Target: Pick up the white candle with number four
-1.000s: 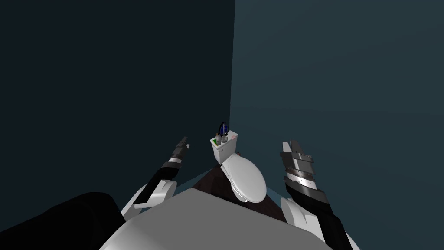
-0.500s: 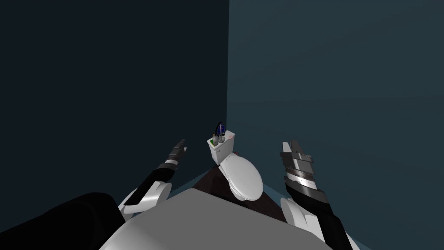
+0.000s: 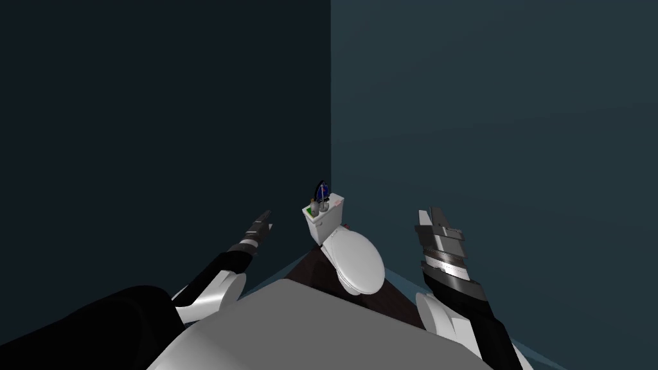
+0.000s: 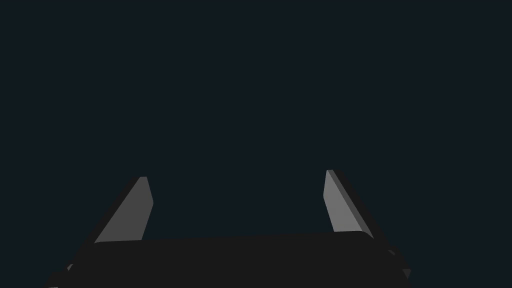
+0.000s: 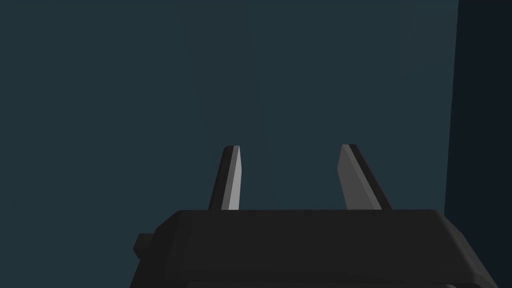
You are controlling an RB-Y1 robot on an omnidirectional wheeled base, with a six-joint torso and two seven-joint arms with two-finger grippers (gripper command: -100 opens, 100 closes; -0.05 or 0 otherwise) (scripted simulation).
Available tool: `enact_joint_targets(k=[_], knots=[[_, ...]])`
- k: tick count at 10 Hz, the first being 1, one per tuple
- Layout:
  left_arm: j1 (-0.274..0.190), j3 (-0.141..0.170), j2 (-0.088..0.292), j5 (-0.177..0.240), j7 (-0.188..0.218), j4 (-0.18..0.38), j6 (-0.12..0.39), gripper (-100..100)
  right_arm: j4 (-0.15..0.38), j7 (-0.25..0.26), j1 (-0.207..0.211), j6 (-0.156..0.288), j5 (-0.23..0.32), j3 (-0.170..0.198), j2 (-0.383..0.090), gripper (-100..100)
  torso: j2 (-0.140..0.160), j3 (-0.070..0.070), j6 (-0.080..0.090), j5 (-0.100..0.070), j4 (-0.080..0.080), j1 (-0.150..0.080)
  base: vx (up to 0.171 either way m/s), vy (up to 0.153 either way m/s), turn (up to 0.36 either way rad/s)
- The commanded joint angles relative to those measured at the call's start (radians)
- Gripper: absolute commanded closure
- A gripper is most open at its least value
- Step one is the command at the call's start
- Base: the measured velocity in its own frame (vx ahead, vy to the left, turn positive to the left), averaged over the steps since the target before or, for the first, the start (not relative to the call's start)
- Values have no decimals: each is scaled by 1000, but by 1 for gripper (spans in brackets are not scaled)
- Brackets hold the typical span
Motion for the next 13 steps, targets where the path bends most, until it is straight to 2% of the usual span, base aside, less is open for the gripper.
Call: enact_joint_targets(k=[1, 2, 3, 4, 5, 7, 8, 10, 11, 13], knots=[[13, 15, 4, 25, -10, -4, 50, -100, 0, 0, 0, 0, 0, 0, 0, 0, 0, 0, 0, 0, 0, 0, 18, -17, -90], [13, 15, 4, 25, -10, -4, 65, -100, 0, 0, 0, 0, 0, 0, 0, 0, 0, 0, -1, 0, 0, 0, 9, -7, 15], [32, 47, 11, 72, -29, -10, 101, -100, 0, 0, 0, 0, 0, 0, 0, 0, 0, 0, -1, 0, 0, 1, 16, -25, -225], [32, 47, 11, 72, -29, -10, 131, -100, 0, 0, 0, 0, 0, 0, 0, 0, 0, 0, 0, 0, 0, 0, 20, -17, -108], [51, 79, 18, 115, -51, -15, 162, -100, 0, 0, 0, 0, 0, 0, 0, 0, 0, 0, -1, 0, 0, 0, 27, -29, -202], [51, 79, 18, 119, -51, -15, 209, -100, 0, 0, 0, 0, 0, 0, 0, 0, 0, 0, -1, 0, 0, 0, 19, -12, -37], [70, 112, 27, 166, -74, -20, 239, -100, 0, 0, 0, 0, 0, 0, 0, 0, 0, 0, -1, 0, 0, 1, 20, -27, -179], [70, 112, 27, 166, -74, -20, 284, -100, 0, 0, 0, 0, 0, 0, 0, 0, 0, 0, -1, 0, 0, 0, 17, -13, -72], [88, 146, 37, 212, -99, -24, 320, -100, 0, 0, 0, 0, 0, 0, 0, 0, 0, 0, -1, 0, 0, 1, 25, -17, -193], [88, 146, 37, 214, -99, -24, 359, -100, 0, 0, 0, 0, 0, 0, 0, 0, -1, 0, -1, 0, 0, 0, 23, -11, -66]])
